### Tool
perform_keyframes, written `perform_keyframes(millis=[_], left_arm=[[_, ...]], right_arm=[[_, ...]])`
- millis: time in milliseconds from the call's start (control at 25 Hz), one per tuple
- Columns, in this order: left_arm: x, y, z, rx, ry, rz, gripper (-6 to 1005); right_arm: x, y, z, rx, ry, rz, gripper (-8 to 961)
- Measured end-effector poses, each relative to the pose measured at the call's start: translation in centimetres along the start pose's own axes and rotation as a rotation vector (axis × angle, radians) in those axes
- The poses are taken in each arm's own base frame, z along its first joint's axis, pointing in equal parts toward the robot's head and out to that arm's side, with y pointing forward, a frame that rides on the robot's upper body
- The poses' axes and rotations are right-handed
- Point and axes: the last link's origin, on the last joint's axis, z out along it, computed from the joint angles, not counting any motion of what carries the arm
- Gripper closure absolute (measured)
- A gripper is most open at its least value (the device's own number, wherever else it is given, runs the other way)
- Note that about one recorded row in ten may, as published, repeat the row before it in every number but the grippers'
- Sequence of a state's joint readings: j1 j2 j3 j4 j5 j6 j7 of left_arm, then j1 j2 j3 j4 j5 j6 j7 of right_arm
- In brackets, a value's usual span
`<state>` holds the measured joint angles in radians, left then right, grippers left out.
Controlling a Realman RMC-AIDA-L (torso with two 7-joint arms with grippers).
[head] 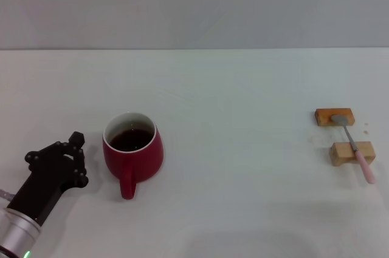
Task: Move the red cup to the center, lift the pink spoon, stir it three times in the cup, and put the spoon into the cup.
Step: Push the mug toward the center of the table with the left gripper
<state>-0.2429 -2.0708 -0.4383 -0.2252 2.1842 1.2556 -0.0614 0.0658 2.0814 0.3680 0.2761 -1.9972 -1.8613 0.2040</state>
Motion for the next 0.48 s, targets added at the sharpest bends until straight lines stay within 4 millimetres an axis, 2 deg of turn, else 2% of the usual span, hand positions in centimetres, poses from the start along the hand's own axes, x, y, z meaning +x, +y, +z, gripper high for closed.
perform_keyframes(millis=[480], left_arm=[[0.2, 1.3, 1.6, -0.045, -0.015, -0.017, 1001]], right_arm=[[-0.3, 0.1, -0.2, -0.017, -0.010, -0.002, 238]])
